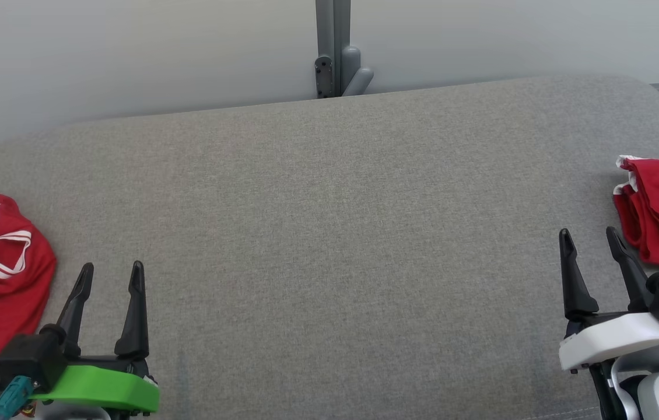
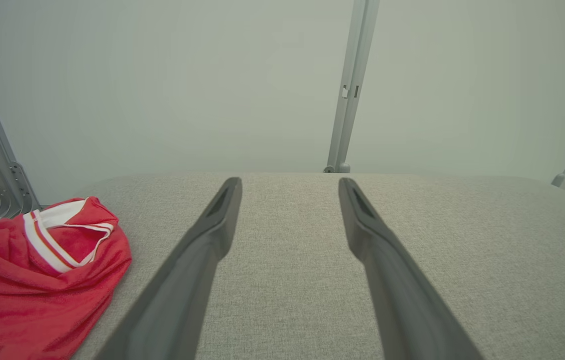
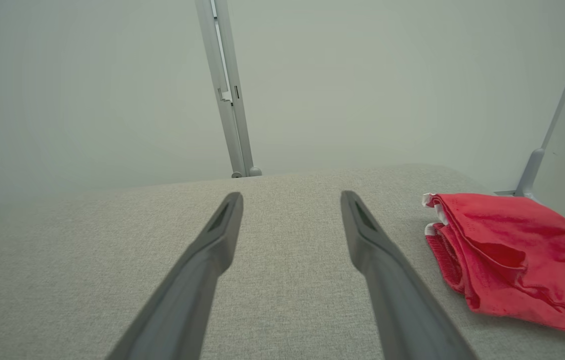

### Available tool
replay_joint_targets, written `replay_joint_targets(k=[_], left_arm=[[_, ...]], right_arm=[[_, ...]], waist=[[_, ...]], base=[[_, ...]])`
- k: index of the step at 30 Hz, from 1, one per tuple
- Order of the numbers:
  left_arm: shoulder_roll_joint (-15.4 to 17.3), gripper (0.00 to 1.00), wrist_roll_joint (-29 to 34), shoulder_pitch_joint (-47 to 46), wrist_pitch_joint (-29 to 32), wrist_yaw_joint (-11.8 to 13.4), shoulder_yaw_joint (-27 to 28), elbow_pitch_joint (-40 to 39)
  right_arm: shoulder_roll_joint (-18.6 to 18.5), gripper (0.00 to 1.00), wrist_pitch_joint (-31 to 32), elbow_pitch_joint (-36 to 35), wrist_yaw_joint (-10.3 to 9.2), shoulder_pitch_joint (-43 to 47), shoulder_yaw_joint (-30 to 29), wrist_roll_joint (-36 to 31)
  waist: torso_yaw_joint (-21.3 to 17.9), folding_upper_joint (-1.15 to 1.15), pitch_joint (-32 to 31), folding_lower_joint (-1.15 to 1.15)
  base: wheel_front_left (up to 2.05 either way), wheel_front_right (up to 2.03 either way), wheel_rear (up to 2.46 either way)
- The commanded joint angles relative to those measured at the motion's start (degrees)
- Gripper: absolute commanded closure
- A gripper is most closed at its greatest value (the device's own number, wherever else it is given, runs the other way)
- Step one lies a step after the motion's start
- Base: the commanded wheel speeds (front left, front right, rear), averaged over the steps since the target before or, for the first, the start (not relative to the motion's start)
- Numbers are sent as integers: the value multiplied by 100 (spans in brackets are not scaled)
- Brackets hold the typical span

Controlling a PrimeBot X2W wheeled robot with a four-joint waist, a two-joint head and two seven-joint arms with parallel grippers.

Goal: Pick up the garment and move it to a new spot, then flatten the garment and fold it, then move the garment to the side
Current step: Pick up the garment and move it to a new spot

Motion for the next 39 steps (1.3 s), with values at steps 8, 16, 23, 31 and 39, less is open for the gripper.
replay_joint_targets(k=[8, 16, 23, 31, 39], left_arm=[[60, 0, -9, -8, 3, 45, 0, -24], [47, 0, -35, -42, 12, 66, -21, -14], [-73, 0, -21, -336, -45, 27, -17, 55], [-218, 0, -66, -559, -107, -56, 72, 201], [-269, 0, -6, -585, -153, -150, 286, 306]], right_arm=[[32, 0, 2, -50, -8, 71, -42, -53], [41, 0, 15, -36, -8, 101, -102, -77], [14, 0, 86, -222, -8, 12, 38, -108], [5, 0, 150, -411, -7, -32, 282, -69], [44, 0, 237, -489, -7, -92, 528, -16]], waist=[[-7, 0, 33, 0], [36, 0, 11, 0], [442, 0, 76, 0], [1194, 0, 94, 0], [1877, 0, 83, 0]], base=[[0, 0, 0], [0, 0, 0], [0, 0, 0], [0, 0, 0], [0, 0, 0]])
